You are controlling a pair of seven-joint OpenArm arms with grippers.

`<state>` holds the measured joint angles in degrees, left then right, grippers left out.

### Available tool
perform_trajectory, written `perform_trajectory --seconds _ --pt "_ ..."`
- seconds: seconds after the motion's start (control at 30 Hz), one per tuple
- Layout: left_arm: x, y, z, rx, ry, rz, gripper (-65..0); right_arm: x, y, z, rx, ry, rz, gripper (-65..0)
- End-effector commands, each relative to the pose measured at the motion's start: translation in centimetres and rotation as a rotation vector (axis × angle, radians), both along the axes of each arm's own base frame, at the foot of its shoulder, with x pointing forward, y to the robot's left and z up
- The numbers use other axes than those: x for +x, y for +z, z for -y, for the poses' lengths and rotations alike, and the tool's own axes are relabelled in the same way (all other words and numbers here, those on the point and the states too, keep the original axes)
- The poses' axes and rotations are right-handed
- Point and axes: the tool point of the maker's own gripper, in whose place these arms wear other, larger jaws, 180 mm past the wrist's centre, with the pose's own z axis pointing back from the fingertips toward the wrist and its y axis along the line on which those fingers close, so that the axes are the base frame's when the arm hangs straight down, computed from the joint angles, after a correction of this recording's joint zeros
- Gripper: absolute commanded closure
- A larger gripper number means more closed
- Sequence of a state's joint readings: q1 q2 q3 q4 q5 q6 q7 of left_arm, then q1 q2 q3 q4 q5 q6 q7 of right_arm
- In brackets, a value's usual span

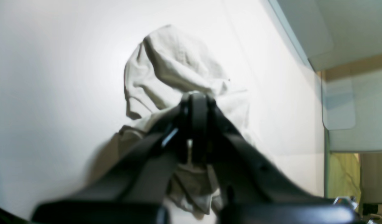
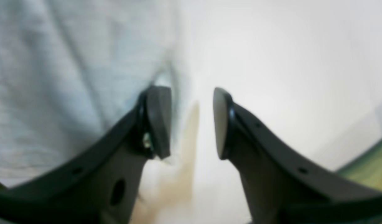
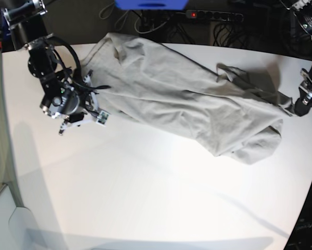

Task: Layout the t-shirt on the table in an organized manner, then fold the t-shirt properly
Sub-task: 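Release the shirt with the right gripper and move it along the shirt, then grasp the shirt corner with the right gripper and drag it outward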

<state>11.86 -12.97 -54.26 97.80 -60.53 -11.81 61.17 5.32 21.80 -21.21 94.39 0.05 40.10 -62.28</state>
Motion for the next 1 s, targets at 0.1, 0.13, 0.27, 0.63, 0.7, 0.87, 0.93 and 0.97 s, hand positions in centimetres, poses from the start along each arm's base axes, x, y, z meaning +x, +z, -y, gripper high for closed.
perform_trajectory --seconds 0.1,0.13,0.27,0.63,0.7,0.87,0.93,0.97 --pt "0.6 1.4 -0.4 0.019 -0.002 0.047 -0.5 0.7 0.7 -0.7 0.022 0.002 0.03 -23.7" --pt "0.6 1.4 -0.4 0.019 -0.002 0.047 -0.5 0.6 0.6 -0.6 0.021 0.001 0.026 -23.7" --pt "1.1 1.8 -0.4 0.02 -0.003 0.061 -0.5 0.3 -0.3 -0.2 0.018 -0.011 -0.001 -23.7" --pt "1.1 2.0 -0.6 0.025 0.0 0.063 -0.5 0.4 -4.6 0.8 0.091 -0.056 -0.084 -16.5" --pt "1.1 2.0 -0.6 0.025 0.0 0.065 -0.5 1.5 -4.8 1.3 0.093 -0.075 -0.086 -7.3" --pt "1.0 1.9 -0.6 0.025 0.001 0.061 -0.5 5.0 -5.2 3.6 0.09 -0.152 -0.097 0.0" --pt "1.0 2.0 -0.6 0.025 -0.002 0.06 -0.5 6.9 -4.8 3.7 0.114 -0.174 -0.085 0.0" --pt "1.0 2.0 -0.6 0.027 -0.002 0.059 -0.5 7.7 -4.7 3.9 0.124 -0.189 -0.082 0.0"
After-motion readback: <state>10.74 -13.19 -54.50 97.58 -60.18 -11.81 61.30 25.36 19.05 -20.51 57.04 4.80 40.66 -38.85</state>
